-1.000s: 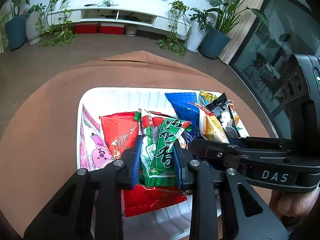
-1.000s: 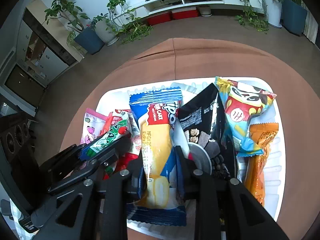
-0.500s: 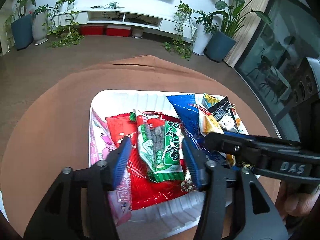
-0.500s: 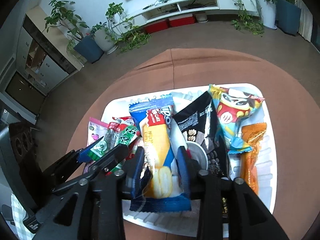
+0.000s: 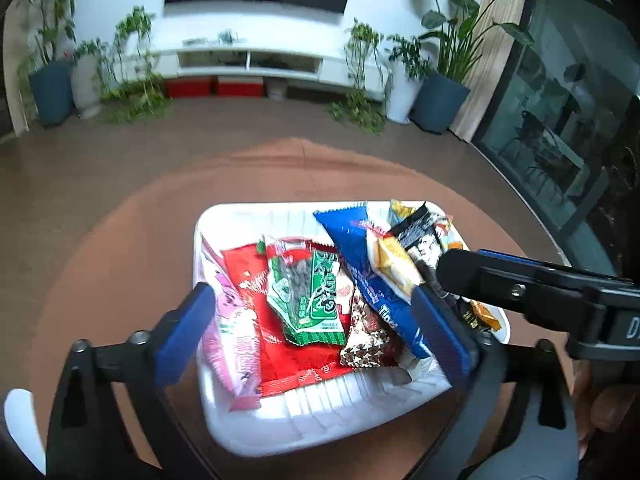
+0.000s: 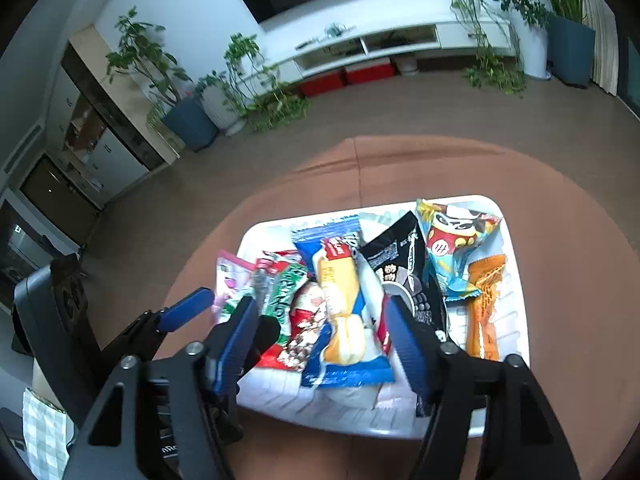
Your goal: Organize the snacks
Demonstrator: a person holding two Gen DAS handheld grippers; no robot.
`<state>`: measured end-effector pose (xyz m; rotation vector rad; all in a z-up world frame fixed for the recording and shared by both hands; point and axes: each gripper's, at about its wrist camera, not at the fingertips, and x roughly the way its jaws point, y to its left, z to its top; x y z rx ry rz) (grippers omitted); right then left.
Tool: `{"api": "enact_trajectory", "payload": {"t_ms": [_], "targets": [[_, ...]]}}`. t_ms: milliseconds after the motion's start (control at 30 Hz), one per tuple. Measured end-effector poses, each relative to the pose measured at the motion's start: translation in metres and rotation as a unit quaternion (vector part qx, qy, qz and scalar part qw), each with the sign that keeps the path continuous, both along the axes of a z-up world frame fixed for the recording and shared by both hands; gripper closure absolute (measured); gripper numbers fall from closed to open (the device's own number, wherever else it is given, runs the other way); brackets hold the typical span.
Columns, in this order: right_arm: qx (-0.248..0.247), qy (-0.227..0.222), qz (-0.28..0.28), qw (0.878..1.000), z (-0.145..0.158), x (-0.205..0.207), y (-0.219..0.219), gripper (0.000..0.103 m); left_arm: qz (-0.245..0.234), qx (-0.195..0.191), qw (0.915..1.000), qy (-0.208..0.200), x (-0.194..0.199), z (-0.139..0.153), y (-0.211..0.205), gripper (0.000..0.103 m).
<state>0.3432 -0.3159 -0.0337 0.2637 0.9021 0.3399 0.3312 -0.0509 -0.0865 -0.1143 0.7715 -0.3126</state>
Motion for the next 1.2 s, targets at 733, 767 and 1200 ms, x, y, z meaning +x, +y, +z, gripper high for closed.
{"api": "enact_trajectory", "payload": {"t_ms": [733, 767, 1200], "targets": [[-0.022, -0.321, -0.126, 0.938, 0.124, -0.233, -0.072, 0.0, 0.15, 0.074, 0.9818, -0.09, -0.226, 0.091, -0.013, 0.0], [-0.024, -0.319, -0.129, 0.938, 0.121, -0.243, -0.073, 0.0, 0.152, 0.073, 0.9817, -0.089, -0.236, 0.092, -0.014, 0.0], [-0.123, -0.268, -0.13, 0.947, 0.073, -0.312, -0.047, 0.0, 0.15, 0.045, 0.9861, -0.056, -0.326, 0.081, -0.017, 0.0]]}}
